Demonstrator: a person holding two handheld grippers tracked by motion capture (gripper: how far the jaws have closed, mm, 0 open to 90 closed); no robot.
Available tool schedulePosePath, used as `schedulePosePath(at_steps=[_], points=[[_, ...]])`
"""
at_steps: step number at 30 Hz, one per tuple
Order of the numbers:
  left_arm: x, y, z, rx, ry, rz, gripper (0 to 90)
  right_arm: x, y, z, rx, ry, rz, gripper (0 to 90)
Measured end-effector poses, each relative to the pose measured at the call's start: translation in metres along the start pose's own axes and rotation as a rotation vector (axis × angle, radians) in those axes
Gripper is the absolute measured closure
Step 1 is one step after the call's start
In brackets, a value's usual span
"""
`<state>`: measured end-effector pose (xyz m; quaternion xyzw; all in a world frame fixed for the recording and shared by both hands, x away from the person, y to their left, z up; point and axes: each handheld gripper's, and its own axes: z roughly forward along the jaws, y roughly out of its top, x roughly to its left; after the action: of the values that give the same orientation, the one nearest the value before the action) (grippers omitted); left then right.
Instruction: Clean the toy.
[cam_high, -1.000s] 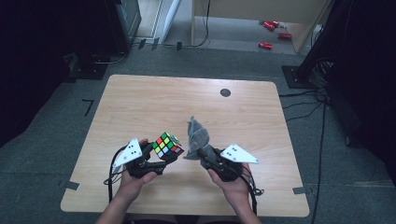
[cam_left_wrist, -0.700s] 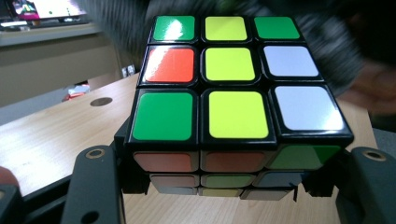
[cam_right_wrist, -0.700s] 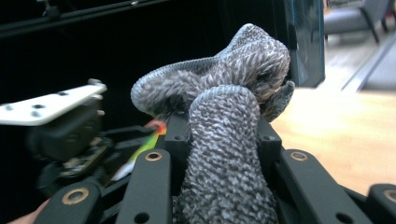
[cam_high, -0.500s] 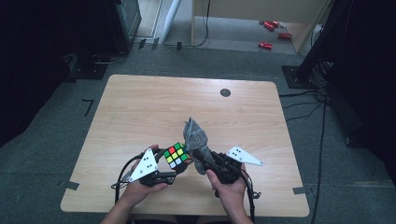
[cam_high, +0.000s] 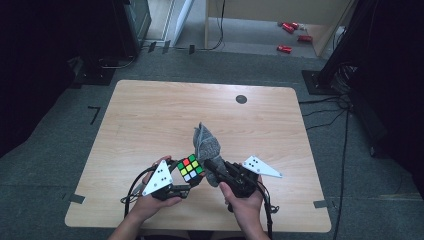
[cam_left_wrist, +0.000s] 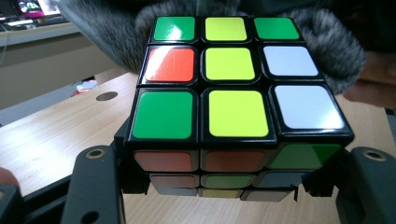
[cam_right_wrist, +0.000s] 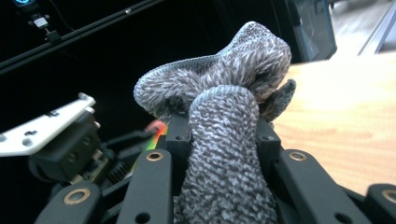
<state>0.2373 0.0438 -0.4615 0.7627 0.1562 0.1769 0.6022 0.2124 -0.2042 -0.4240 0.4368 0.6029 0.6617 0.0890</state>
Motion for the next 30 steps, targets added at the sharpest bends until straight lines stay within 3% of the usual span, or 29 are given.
schedulePosePath(at_steps=[3, 6, 11, 14, 18, 23, 25, 28, 30], points=[[-0.001, 0.0, 0.0, 0.01, -0.006, 0.005, 34.2, -0.011, -0.008, 0.004, 0.014, -0.025, 0.009, 68.5], [-0.001, 0.0, 0.0, 0.013, -0.002, 0.004, 34.2, -0.025, -0.016, 0.008, 0.074, -0.062, 0.067, 68.6], [0.001, -0.001, 0.001, 0.01, -0.005, -0.003, 34.2, -0.008, -0.003, 0.002, 0.03, -0.017, 0.021, 68.4], [0.001, 0.0, -0.001, 0.008, -0.007, -0.006, 34.2, -0.011, -0.007, 0.005, 0.03, -0.032, 0.017, 68.5], [0.001, 0.001, -0.001, 0.001, -0.009, -0.015, 34.2, -0.031, -0.019, 0.01, 0.106, -0.086, 0.091, 68.6], [0.002, -0.001, 0.002, 0.044, -0.001, -0.003, 34.1, -0.009, -0.003, 0.003, 0.035, -0.027, 0.019, 68.4], [0.0, 0.0, 0.002, 0.041, -0.006, -0.007, 34.1, -0.007, -0.004, 0.003, 0.035, -0.034, 0.005, 68.4], [0.0, 0.001, 0.001, 0.029, -0.012, -0.007, 34.2, -0.023, -0.014, 0.008, 0.081, -0.081, 0.056, 68.4], [0.0, 0.001, 0.001, 0.029, -0.011, -0.009, 34.1, -0.027, -0.016, 0.008, 0.092, -0.083, 0.087, 68.5]])
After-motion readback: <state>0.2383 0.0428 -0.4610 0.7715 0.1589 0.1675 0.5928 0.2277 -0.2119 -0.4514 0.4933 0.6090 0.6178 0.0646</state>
